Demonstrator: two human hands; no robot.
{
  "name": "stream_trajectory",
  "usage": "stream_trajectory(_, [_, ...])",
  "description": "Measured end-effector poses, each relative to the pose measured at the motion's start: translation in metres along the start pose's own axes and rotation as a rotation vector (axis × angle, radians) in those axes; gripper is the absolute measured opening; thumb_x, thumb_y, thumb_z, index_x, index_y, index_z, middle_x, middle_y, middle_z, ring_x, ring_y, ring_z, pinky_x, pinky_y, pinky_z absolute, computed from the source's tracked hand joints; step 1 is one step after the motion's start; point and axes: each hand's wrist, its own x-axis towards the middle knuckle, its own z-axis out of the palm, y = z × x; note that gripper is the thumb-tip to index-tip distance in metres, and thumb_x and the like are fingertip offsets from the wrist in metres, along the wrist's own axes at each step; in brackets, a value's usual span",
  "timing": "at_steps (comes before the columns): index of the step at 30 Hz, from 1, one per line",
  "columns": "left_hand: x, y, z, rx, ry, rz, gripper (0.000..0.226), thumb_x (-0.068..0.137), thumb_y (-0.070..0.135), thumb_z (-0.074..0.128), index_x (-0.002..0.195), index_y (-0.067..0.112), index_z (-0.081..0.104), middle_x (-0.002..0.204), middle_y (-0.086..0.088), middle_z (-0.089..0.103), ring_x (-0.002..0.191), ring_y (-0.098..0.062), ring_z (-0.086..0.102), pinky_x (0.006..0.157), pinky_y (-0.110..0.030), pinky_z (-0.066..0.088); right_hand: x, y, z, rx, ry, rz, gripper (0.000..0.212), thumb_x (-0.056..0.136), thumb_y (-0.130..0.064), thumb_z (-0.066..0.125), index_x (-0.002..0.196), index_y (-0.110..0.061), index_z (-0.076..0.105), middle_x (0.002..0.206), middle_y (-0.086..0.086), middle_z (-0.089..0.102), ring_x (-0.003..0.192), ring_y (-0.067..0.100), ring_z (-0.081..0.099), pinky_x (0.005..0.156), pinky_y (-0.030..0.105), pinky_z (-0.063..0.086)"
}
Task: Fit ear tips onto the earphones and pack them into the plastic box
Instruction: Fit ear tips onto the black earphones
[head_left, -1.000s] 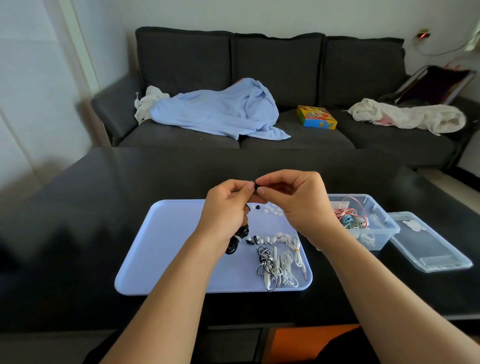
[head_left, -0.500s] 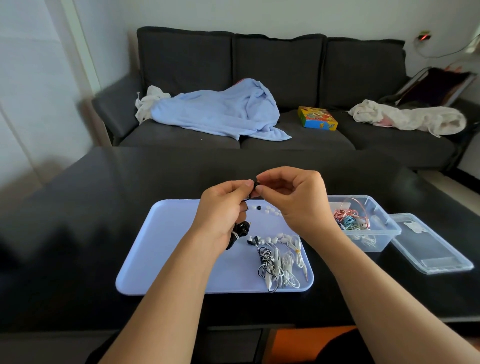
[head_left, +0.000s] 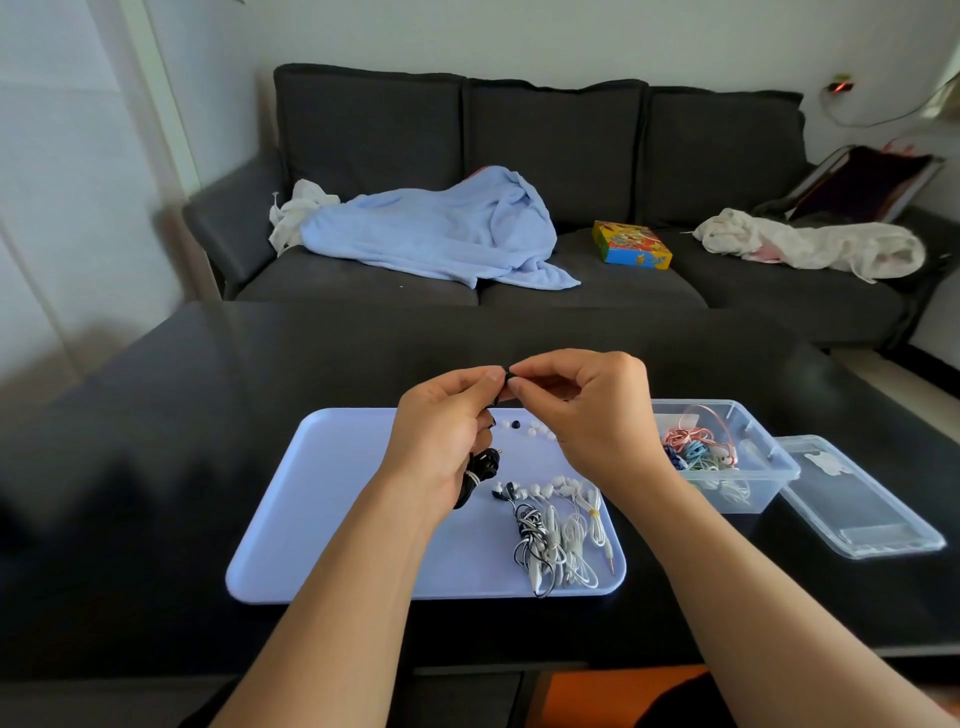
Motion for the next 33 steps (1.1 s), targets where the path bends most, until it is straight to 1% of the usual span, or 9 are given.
stream_trajectory(6, [0.0, 0.0, 0.0, -0.008, -0.006, 0.005, 0.014, 0.095, 0.01, 0.063, 0.102, 0.004, 0.074, 0.088, -0.01, 0.076, 0.047, -0.006, 0.034, 0.042, -0.015, 0.033, 0.0, -0.001, -0.001, 0.026, 0.003, 0.019, 0.01, 0.087, -0.004, 0.074, 0.093, -0.009, 0.08, 0.078, -0.011, 0.073, 0.074, -0.001, 0.072, 0.069, 0.013, 0.056])
stream_trajectory(10, [0.0, 0.004, -0.004, 0.052, -0.065, 0.002, 0.014, 0.095, 0.01, 0.063, 0.101, 0.005, 0.075, 0.087, -0.009, 0.074, 0.047, -0.006, 0.035, 0.043, -0.015, 0.031, 0.0, -0.001, -0.009, 0.174, -0.051, 0.173, 0.008, 0.085, -0.005, 0.076, 0.09, -0.011, 0.079, 0.076, 0.001, 0.076, 0.072, 0.018, 0.074, 0.072, 0.031, 0.063])
stream_trajectory(14, [-0.001, 0.01, -0.009, 0.088, -0.141, -0.016, 0.016, 0.096, 0.009, 0.062, 0.106, 0.002, 0.073, 0.075, -0.002, 0.07, 0.047, -0.005, 0.033, 0.045, -0.015, 0.027, -0.002, -0.004, -0.017, 0.383, -0.106, 0.3, 0.009, 0.083, -0.002, 0.076, 0.092, -0.003, 0.078, 0.08, 0.01, 0.077, 0.078, 0.029, 0.074, 0.072, 0.026, 0.062])
stream_trajectory(20, [-0.004, 0.014, -0.012, 0.062, -0.219, -0.054, 0.016, 0.095, 0.009, 0.061, 0.104, 0.002, 0.073, 0.069, 0.002, 0.066, 0.047, -0.004, 0.031, 0.046, -0.015, 0.025, -0.002, -0.006, -0.018, 0.705, -0.187, 0.504, 0.028, 0.071, -0.007, 0.074, 0.095, 0.007, 0.073, 0.084, 0.018, 0.076, 0.075, 0.021, 0.072, 0.074, 0.028, 0.062])
stream_trajectory(24, [-0.003, 0.013, -0.013, -0.002, -0.229, -0.074, 0.016, 0.096, 0.009, 0.059, 0.103, 0.001, 0.071, 0.067, 0.002, 0.063, 0.045, -0.003, 0.033, 0.045, -0.013, 0.026, -0.003, -0.006, -0.01, 0.868, -0.184, 0.596, 0.016, 0.081, 0.004, 0.07, 0.096, 0.009, 0.07, 0.082, 0.017, 0.074, 0.073, 0.017, 0.072, 0.068, 0.021, 0.058])
stream_trajectory(26, [-0.003, 0.011, -0.012, -0.031, -0.207, -0.061, 0.014, 0.096, 0.01, 0.059, 0.097, 0.003, 0.072, 0.067, 0.003, 0.063, 0.044, -0.003, 0.033, 0.043, -0.013, 0.026, -0.004, -0.007, -0.006, 0.815, -0.134, 0.543, 0.012, 0.08, 0.002, 0.072, 0.092, 0.004, 0.072, 0.081, 0.016, 0.075, 0.074, 0.019, 0.073, 0.071, 0.024, 0.059])
stream_trajectory(28, [-0.003, 0.007, -0.01, -0.024, -0.151, -0.021, 0.013, 0.095, 0.011, 0.062, 0.094, 0.005, 0.073, 0.068, 0.002, 0.065, 0.045, -0.003, 0.035, 0.042, -0.014, 0.029, -0.006, -0.008, -0.004, 0.627, -0.074, 0.408, 0.008, 0.081, 0.002, 0.075, 0.088, -0.002, 0.075, 0.077, 0.011, 0.077, 0.073, 0.018, 0.074, 0.074, 0.027, 0.061])
stream_trajectory(30, [-0.003, 0.003, -0.008, 0.033, -0.071, 0.04, 0.012, 0.093, 0.012, 0.066, 0.097, 0.006, 0.075, 0.07, 0.0, 0.068, 0.048, -0.006, 0.037, 0.043, -0.016, 0.031, -0.006, -0.008, -0.002, 0.402, -0.028, 0.29, 0.011, 0.082, 0.001, 0.076, 0.085, -0.01, 0.076, 0.072, 0.003, 0.076, 0.068, 0.015, 0.073, 0.072, 0.029, 0.062])
stream_trajectory(33, [-0.003, -0.002, -0.01, 0.098, 0.001, 0.106, 0.014, 0.09, 0.012, 0.071, 0.103, 0.01, 0.076, 0.081, -0.01, 0.075, 0.05, -0.009, 0.038, 0.046, -0.018, 0.035, -0.006, -0.004, 0.001, 0.197, 0.008, 0.181, 0.01, 0.083, -0.002, 0.078, 0.087, -0.012, 0.079, 0.069, -0.002, 0.075, 0.067, 0.013, 0.072, 0.071, 0.029, 0.061])
